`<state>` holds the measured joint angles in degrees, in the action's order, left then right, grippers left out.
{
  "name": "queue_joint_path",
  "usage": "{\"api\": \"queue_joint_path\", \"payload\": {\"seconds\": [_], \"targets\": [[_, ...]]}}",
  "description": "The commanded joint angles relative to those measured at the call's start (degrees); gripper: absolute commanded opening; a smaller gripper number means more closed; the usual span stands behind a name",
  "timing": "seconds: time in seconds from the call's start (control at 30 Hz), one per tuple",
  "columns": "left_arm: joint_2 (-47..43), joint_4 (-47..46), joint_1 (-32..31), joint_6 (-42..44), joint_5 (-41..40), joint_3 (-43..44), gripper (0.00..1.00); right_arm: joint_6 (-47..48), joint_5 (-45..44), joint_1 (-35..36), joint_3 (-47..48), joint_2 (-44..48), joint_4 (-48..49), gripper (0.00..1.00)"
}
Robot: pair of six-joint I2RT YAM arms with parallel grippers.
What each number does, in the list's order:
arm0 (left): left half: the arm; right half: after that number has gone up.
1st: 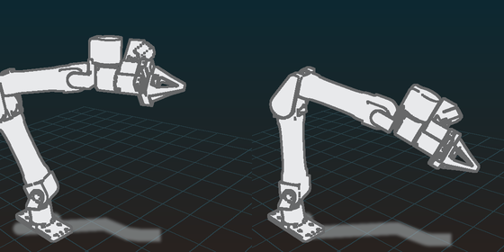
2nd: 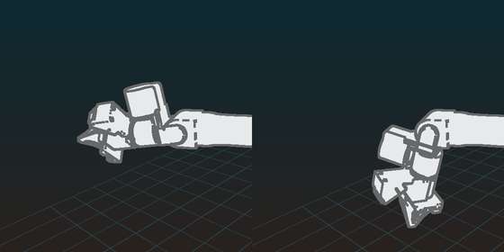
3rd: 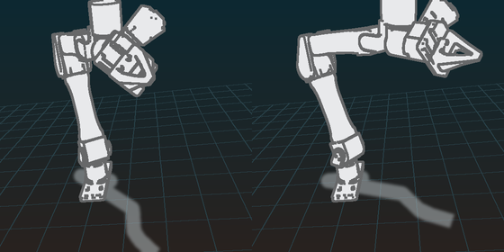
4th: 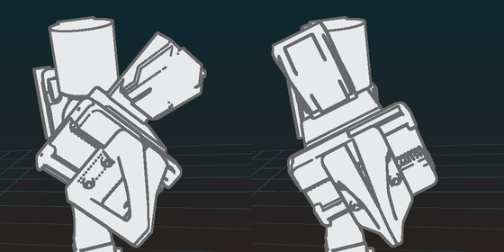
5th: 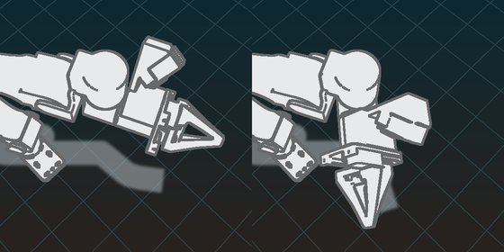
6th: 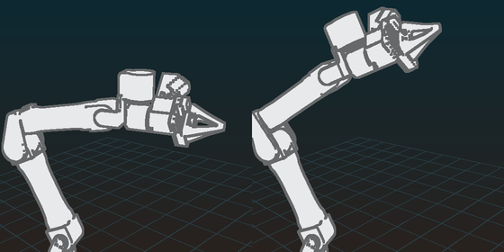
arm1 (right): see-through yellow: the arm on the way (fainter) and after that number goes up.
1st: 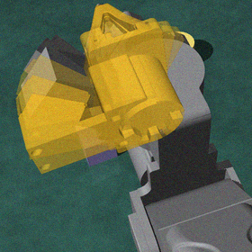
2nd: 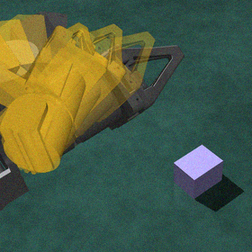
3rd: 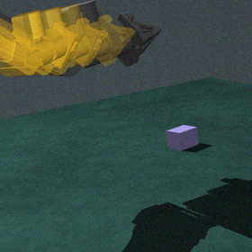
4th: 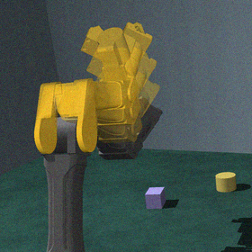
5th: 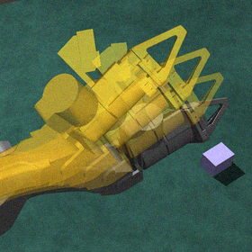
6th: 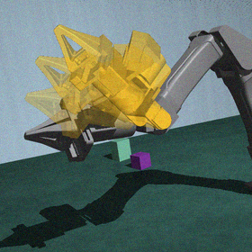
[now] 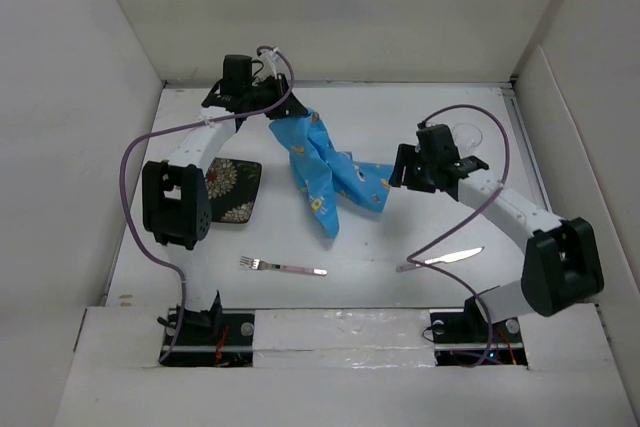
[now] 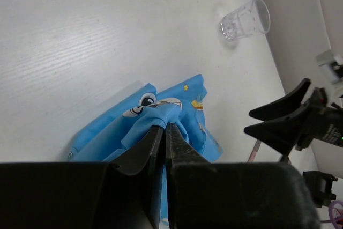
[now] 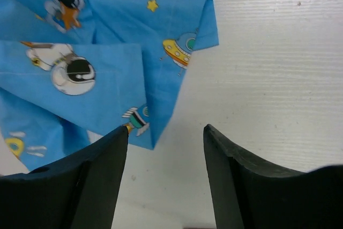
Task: Set the dinner table for one person
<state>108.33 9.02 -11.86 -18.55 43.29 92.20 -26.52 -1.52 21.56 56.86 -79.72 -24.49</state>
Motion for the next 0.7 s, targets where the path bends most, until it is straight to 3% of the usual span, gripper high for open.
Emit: {"api": "queue_joint_path", "payload": {"seconds": [0.0, 0.3, 0.33, 0.37, 0.43, 0.47, 0.5, 0.53, 0.57, 0.6, 0.63, 0.67], "targets": [[0.99, -1.37, 0.08, -0.18, 2.94, 5.27, 0.00, 1.30, 6.50, -0.82, 3.43, -4.90, 4.27, 0.66], [2.32, 2.49, 0.08, 4.30, -1.00, 4.47, 0.00, -1.87, 20.58, -0.65, -6.32, -6.06, 16.57, 0.74], [2.58, 4.41, 0.08, 4.74, -2.23, 5.00, 0.07, -1.60, 20.24, 0.75, -6.67, -6.06, 17.19, 0.74], [2.41, 5.13, 0.08, 5.01, -4.07, 5.53, 0.23, -1.34, 19.89, 1.37, -6.68, -6.06, 17.20, 0.74], [1.35, 6.88, 0.08, 3.70, -8.83, 6.67, 0.40, -0.46, 19.10, 1.90, -6.06, -7.55, 16.85, 0.73], [-2.21, 6.98, 0.08, 3.17, -8.83, 6.76, 0.57, 0.06, 18.84, 2.43, -5.10, -8.25, 16.58, 0.73], [-3.73, 7.94, 0.08, 2.56, -8.83, 6.76, 0.63, 0.16, 18.83, 2.43, -4.66, -9.65, 16.49, 0.72], [-5.40, 8.64, 0.08, 1.94, -27.02, 7.02, 0.67, 0.24, 18.57, 2.95, -3.96, -10.27, 16.06, 0.72], [-7.15, 9.26, 0.08, 1.85, -31.73, 7.02, 0.72, 0.33, 18.40, 2.96, -2.99, -10.97, 15.97, 0.72], [-11.09, 9.79, 0.08, 1.85, -39.08, 6.07, 0.73, 0.77, 18.13, 3.48, -2.55, -11.41, 16.05, 0.72], [-13.48, 9.97, 0.08, 2.11, -41.42, 4.93, 0.73, 0.86, 17.43, 3.49, -2.02, -12.38, 15.88, 0.72], [-18.02, 10.14, 0.08, 2.55, -44.92, 1.78, 0.67, 1.47, 16.64, 4.10, -1.41, -13.08, 15.44, 0.71]]}}
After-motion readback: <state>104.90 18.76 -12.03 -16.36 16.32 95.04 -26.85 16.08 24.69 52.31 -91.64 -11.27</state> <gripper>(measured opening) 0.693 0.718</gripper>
